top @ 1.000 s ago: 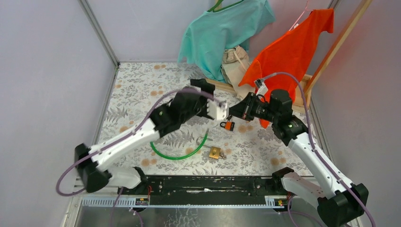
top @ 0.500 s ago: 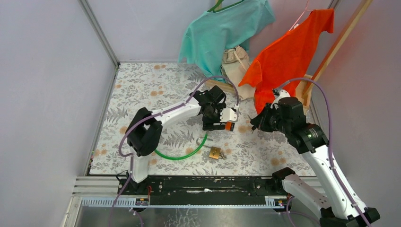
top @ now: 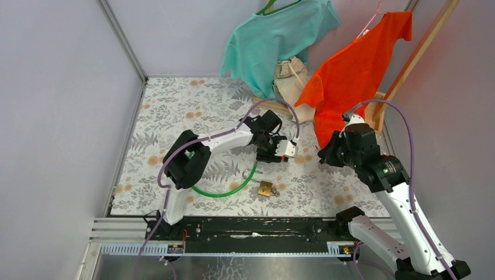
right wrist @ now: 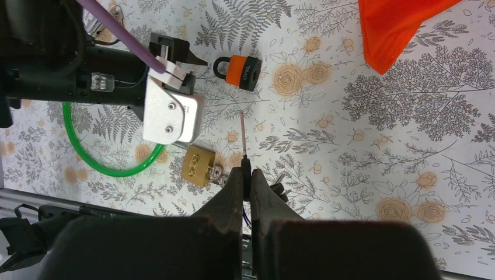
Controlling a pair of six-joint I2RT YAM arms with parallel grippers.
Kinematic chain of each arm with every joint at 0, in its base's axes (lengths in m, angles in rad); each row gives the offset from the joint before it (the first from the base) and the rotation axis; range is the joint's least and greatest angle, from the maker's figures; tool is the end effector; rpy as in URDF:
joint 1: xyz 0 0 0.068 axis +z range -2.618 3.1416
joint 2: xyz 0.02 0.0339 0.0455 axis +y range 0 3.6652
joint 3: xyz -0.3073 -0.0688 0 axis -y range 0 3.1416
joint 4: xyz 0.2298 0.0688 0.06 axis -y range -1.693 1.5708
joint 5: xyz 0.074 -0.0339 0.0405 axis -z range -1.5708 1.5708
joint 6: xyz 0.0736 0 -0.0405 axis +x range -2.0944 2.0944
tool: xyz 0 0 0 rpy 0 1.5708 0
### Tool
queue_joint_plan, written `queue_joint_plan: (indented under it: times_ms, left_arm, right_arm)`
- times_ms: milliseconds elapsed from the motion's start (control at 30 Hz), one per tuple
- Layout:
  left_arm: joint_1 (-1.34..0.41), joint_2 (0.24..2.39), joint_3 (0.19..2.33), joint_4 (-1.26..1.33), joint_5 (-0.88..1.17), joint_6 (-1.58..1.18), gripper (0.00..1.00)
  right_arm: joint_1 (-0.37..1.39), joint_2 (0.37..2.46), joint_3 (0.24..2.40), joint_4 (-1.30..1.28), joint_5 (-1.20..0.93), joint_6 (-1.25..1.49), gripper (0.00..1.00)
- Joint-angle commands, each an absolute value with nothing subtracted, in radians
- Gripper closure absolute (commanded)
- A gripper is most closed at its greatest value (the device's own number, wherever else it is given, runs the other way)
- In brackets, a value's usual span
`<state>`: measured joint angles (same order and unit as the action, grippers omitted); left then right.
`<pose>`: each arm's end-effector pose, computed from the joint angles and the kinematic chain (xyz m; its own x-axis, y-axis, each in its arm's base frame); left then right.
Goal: Unlock with the key
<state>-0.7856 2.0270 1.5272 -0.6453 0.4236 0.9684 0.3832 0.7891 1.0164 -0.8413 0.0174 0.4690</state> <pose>0.2926 -0.3355 0.2034 0.2653 0.7971 -0.5424 0.9639 -0.2336 0.1281 0.1252 0.0491 0.3568 -0.6397 0.2294 -0.7336 -0.0802 0.9293 0.3605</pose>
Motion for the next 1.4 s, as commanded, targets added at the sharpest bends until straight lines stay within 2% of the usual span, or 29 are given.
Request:
queue_joint_plan:
  times_ms: [0,133,467,700,767,867,900,1133,1367]
  left_arm:
    - [-0.799,2.059,1.51,-0.568,0.451,1.039,0.41]
    - [-0.807,2.073,1.505,-0.536,0.444,1.051,0.5]
    - [-0.818,2.1,1.506,-0.499,0.413,1.075,0.56]
    - [-0.825,2.126,1.492,-0.477,0.374,1.087,0.66]
    - [-0.824,2.127,1.488,-0.469,0.354,1.089,0.75]
    - [-0.825,2.115,1.471,-0.45,0.321,1.085,0.98]
    - [-0.826,2.108,1.468,-0.45,0.306,1.081,1.0]
    - [-0.831,1.967,1.443,-0.553,0.274,1.04,1.0]
    - [-0.806,1.818,1.492,-0.811,0.432,0.919,1.0]
  right_arm:
    - [0.38,0.792,1.022,-0.836,0.052,0.463,1.0]
    - [0.38,0.799,1.023,-0.837,0.054,0.46,1.0]
    - [0.379,0.805,1.001,-0.823,0.037,0.457,1.0]
    - [0.379,0.813,1.009,-0.832,0.042,0.442,1.0]
    - [0.379,0.814,1.012,-0.836,0.042,0.439,1.0]
    - [0.38,0.817,1.014,-0.837,0.038,0.434,1.0]
    - [0.38,0.819,1.017,-0.837,0.037,0.433,1.0]
    - [0.38,0.828,1.04,-0.835,0.034,0.407,1.0]
    - [0.38,0.836,1.037,-0.806,0.001,0.394,1.0]
